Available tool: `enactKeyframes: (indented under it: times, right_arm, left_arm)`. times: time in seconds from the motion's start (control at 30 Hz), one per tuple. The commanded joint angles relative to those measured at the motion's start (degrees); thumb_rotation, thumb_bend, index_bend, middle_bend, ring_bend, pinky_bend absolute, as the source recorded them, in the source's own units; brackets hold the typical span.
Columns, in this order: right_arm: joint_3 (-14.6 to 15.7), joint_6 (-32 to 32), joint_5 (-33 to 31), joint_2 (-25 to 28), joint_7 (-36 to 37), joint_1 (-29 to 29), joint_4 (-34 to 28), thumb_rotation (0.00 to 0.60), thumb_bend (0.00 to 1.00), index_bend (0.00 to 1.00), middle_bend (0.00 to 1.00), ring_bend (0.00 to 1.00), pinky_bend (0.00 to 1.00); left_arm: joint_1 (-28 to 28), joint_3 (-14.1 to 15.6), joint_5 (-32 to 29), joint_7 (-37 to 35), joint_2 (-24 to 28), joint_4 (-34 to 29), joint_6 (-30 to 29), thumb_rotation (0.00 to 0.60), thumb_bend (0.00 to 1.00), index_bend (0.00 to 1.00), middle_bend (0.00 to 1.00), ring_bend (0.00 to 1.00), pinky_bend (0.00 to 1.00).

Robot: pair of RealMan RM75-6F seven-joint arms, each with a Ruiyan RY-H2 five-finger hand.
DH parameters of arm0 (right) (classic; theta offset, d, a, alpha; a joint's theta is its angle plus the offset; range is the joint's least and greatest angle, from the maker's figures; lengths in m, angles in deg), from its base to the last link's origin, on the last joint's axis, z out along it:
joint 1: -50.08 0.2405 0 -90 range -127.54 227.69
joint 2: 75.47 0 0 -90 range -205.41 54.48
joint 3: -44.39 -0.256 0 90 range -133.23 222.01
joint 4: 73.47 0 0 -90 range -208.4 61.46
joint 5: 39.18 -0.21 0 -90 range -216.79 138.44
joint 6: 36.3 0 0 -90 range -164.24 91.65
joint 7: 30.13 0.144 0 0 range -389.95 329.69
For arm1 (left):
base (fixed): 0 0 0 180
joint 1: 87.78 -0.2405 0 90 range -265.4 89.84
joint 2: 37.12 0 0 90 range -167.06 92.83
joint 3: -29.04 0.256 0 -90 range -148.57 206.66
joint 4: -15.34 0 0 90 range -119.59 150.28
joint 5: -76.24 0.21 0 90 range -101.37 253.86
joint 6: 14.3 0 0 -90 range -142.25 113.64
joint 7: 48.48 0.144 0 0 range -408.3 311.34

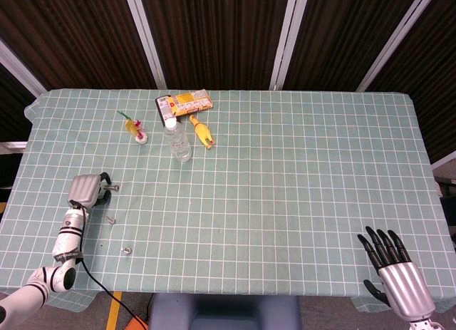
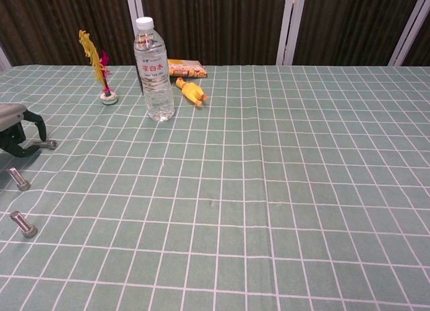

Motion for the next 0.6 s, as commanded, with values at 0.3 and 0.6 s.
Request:
enactKeyframes:
  times: [0.3, 0.6]
  right_arm:
    - [0.04, 0.29, -0.12, 0.02, -0.13, 0.10, -0.08, 0.600, 0.28, 0.00, 0.00, 0.00, 0.00]
    - [0.12, 0.46, -0.12, -0.06, -0.29, 0.14, -0.14, 0.600, 0.28, 0.00, 0.00, 0.00, 0.00]
  left_arm:
    - [0.42, 0.19, -0.11, 0.84, -1.15, 2.17, 0.49, 0.600, 0.41, 0.47, 1.00, 1.00, 1.00]
    - [0.51, 0.44, 0.22, 1.17, -1.78, 3.64, 0.41, 0.600, 0.41, 0.49, 1.00, 1.00, 1.00]
